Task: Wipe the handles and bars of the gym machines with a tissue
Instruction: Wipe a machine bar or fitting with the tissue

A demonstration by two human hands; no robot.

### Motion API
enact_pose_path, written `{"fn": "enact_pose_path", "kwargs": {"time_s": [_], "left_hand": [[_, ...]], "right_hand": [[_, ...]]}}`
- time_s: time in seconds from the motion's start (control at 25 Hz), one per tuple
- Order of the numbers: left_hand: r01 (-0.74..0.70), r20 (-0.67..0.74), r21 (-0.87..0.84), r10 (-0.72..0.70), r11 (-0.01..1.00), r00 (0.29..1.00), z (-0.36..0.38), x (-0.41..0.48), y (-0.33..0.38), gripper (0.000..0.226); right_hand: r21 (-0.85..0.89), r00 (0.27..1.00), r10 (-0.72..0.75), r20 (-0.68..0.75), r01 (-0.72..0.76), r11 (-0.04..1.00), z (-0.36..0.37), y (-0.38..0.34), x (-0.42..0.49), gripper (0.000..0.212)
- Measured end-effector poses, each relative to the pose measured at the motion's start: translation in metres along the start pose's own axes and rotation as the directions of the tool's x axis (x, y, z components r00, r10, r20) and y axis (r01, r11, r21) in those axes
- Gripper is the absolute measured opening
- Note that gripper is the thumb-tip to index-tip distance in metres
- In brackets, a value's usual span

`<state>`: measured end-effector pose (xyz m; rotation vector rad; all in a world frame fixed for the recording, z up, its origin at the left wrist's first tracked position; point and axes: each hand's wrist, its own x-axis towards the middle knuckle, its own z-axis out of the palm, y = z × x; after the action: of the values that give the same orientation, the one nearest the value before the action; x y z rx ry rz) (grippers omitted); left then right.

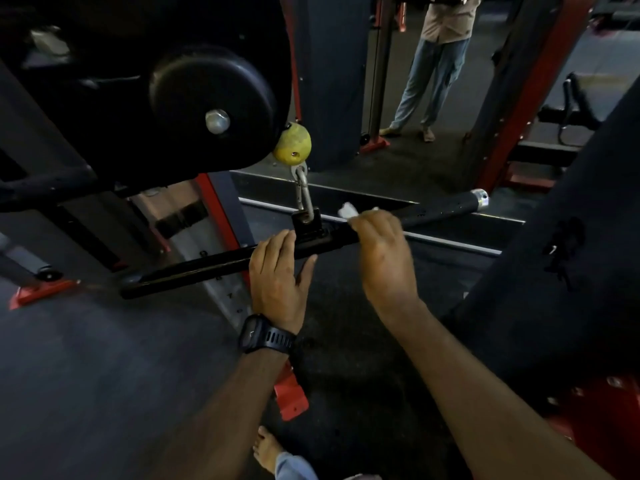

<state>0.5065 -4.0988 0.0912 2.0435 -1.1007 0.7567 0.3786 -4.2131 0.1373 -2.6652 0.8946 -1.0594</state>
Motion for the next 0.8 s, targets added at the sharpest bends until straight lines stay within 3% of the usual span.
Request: {"fn": "enact_pose_path", "kwargs": {"time_s": [0.08, 0.24, 0.36, 0.48, 0.64, 0.76, 0.8], "left_hand": [[-0.033, -0.014, 0.000, 0.033, 0.999, 0.999, -0.001, -0.001, -0.001, 0.047], [-0.127, -0.012, 0.039, 0.127, 0.991, 0.992, -0.006, -0.007, -0.004, 0.044], [-0.173, -0.007, 0.034, 0.173, 0.984, 0.985, -0.015, -0.016, -0.012, 0.041], [-0.174, -0.027, 0.038, 0.175, 0.984, 0.984, -0.020, -0.021, -0.013, 0.038], [-0.168, -0.045, 0.046, 0.170, 0.985, 0.984, -0.025, -0.025, -0.006, 0.037], [-0.185, -0.037, 0.041, 0.186, 0.982, 0.982, -0.029, -0.027, -0.007, 0.037], [-0.177, -0.043, 0.040, 0.179, 0.983, 0.983, -0.030, -0.028, -0.007, 0.036]], "right_hand": [[0.002, 0.992, -0.125, 0.008, 0.125, 0.992, 0.000, 0.000, -0.008, 0.036], [0.016, 0.998, 0.000, -0.059, 0.001, 1.000, -0.005, 0.008, -0.008, 0.034], [0.017, 0.992, -0.119, -0.035, 0.119, 0.993, -0.004, 0.009, -0.009, 0.032], [0.071, 0.998, -0.057, -0.032, 0.060, 0.996, -0.005, 0.000, -0.010, 0.030], [0.018, 0.962, -0.271, 0.035, 0.270, 0.963, -0.007, 0.014, -0.019, 0.034], [0.039, 0.996, -0.080, -0.050, 0.082, 0.996, -0.012, 0.028, -0.014, 0.036], [0.018, 0.994, -0.104, -0.030, 0.104, 0.994, -0.011, 0.028, -0.015, 0.037]]}}
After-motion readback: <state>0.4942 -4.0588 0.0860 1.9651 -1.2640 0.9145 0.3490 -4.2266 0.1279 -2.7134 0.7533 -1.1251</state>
